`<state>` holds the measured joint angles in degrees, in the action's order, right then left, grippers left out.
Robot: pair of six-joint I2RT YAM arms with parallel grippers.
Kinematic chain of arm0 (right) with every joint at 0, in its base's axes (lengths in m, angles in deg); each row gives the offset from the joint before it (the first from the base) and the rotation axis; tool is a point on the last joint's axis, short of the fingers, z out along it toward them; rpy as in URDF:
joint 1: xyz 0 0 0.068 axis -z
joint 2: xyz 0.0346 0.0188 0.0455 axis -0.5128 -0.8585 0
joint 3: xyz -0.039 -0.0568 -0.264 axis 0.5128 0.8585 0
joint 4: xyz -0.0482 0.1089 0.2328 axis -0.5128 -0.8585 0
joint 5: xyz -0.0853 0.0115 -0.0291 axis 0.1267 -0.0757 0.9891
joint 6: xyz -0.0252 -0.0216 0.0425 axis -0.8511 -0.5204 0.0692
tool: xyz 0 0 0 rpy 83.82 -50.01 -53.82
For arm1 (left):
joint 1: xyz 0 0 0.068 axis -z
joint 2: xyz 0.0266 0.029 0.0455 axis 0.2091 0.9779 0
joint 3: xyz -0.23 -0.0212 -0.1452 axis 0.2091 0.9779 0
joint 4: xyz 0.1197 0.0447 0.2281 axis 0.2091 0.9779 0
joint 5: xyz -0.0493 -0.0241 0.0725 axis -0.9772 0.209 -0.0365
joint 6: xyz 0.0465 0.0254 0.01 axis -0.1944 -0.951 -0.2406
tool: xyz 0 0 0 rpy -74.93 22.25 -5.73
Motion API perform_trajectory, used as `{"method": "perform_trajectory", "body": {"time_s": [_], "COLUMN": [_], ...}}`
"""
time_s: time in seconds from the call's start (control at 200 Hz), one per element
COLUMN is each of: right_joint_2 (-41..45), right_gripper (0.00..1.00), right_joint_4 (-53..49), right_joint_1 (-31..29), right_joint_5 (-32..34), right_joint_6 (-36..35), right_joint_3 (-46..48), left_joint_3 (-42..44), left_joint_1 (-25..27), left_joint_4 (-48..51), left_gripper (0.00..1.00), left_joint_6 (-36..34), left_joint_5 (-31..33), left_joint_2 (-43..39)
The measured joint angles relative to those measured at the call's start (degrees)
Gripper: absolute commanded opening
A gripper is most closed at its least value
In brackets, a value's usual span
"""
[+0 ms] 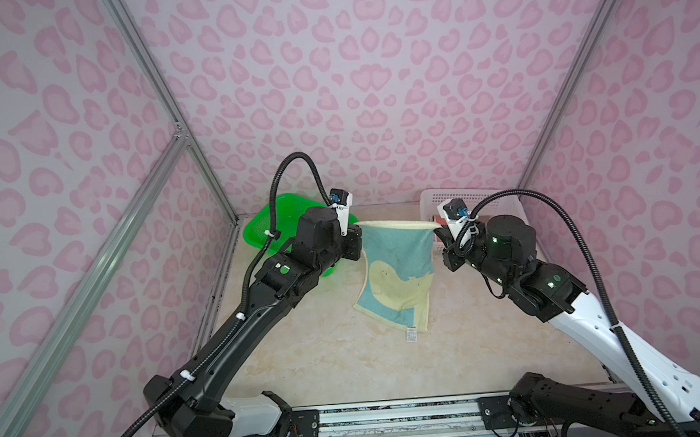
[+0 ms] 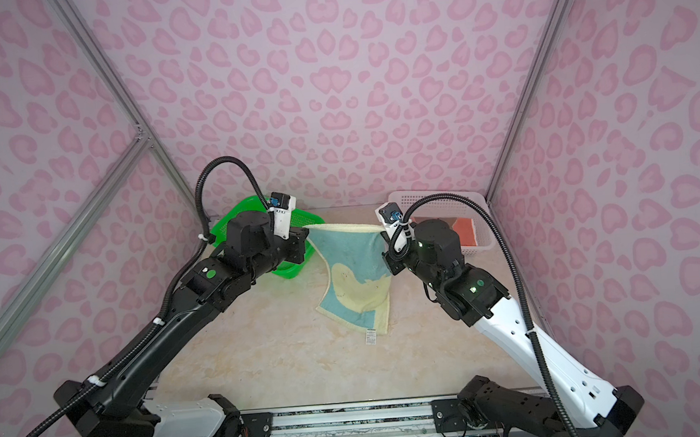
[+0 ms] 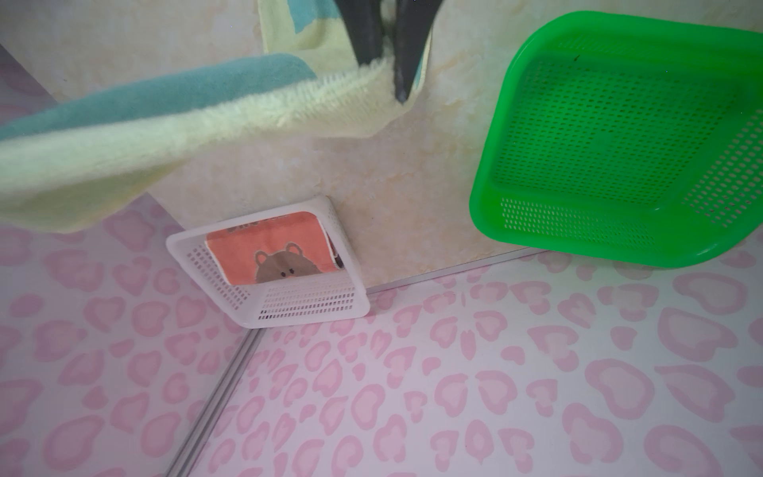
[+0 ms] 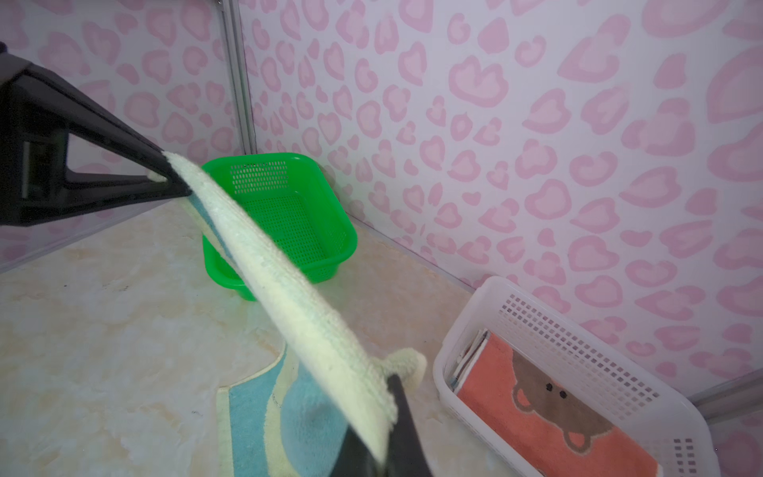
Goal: Fold and stack the towels
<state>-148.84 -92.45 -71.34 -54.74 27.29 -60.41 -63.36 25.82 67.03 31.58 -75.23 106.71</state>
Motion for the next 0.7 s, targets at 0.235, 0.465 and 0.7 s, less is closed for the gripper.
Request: {"method": "perform_trajectory", "body": {"time_s": [0.235, 0.465, 0.7], "right_joint_2": [7.5, 13.1, 13.2], "right_gripper": [0.0, 0.0, 0.0], "right_joint_4": [-4.4, -3.8, -2.5], "right_joint_1": [-5.4, -5.9, -5.8], "right_joint_5": [-2.3, -7.9, -7.4], "right_joint_6": [0.7, 4.8, 6.5], "right_joint_3": [-1.8, -0.3, 0.7], "left_joint_3": [1.5, 2.8, 2.8], "left_joint_1": [0.7, 1.1, 1.1], "left_joint_4": [0.3, -0.2, -0.5], "left_gripper": [0.02, 0.02, 0.02], "left_joint_6": [3.5, 7.3, 8.9], "left_joint_5": [-9.0, -16.7, -16.9], "left_joint_2": [-9.7, -15.5, -15.0]}}
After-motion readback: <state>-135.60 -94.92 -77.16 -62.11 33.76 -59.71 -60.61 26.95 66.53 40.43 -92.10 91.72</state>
